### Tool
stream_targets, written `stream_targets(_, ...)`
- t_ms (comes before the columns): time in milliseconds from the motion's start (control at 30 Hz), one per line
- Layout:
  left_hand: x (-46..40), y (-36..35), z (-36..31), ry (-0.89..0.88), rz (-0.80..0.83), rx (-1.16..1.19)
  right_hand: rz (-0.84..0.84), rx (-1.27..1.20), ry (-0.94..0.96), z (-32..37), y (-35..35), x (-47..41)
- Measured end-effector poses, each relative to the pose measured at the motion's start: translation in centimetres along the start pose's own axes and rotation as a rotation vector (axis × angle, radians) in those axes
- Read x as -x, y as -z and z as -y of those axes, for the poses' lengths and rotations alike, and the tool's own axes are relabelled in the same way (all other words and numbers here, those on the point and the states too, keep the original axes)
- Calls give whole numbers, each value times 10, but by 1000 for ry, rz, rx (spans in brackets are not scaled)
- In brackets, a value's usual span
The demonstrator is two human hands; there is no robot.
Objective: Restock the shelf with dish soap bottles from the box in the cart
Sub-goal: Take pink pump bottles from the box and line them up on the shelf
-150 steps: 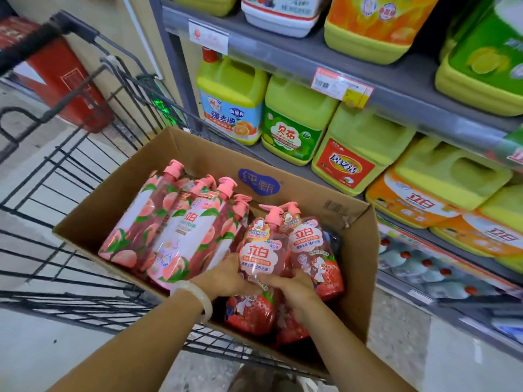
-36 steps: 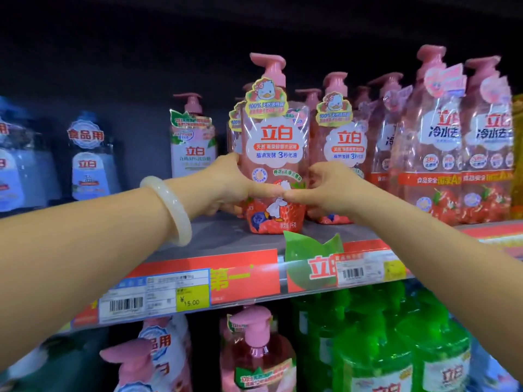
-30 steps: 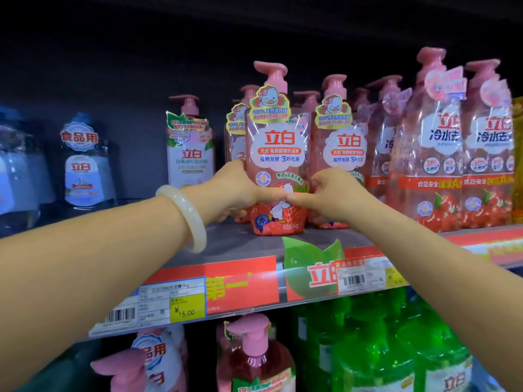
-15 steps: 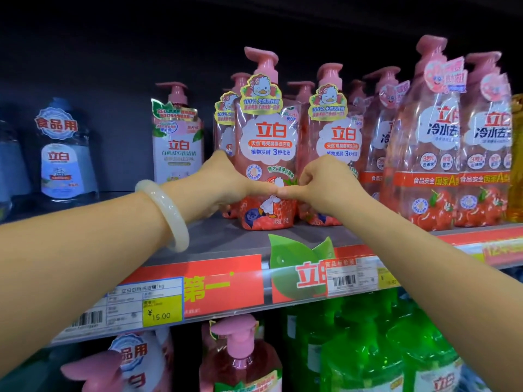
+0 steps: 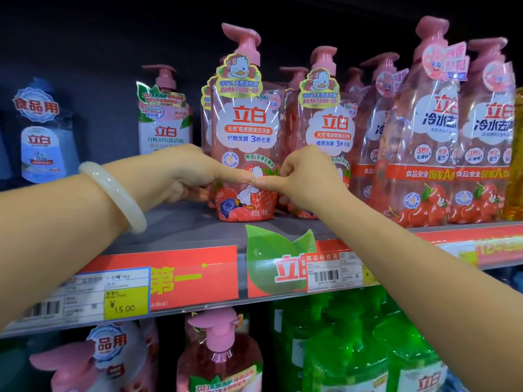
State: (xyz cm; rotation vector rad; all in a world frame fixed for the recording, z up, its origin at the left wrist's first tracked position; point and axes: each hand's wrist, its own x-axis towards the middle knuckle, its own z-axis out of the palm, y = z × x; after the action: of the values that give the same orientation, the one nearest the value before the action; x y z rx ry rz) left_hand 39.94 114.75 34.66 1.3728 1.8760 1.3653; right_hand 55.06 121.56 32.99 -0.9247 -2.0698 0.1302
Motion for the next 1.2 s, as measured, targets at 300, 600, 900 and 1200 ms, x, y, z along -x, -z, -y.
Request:
stream_targets(300, 10, 0, 1, -26, -28, -25, -12, 16, -13, 0, -4, 4)
stream_targets(600, 35, 4, -7, -192, -227, -630, -78, 284, 110, 13, 20, 13)
stream_targets(900, 83, 60, -10, -205, -248, -1319, 69, 470, 472, 100, 0, 21)
stream_targets(1200, 218, 179, 42, 31, -372, -1443, 249, 318, 667, 248, -53, 87)
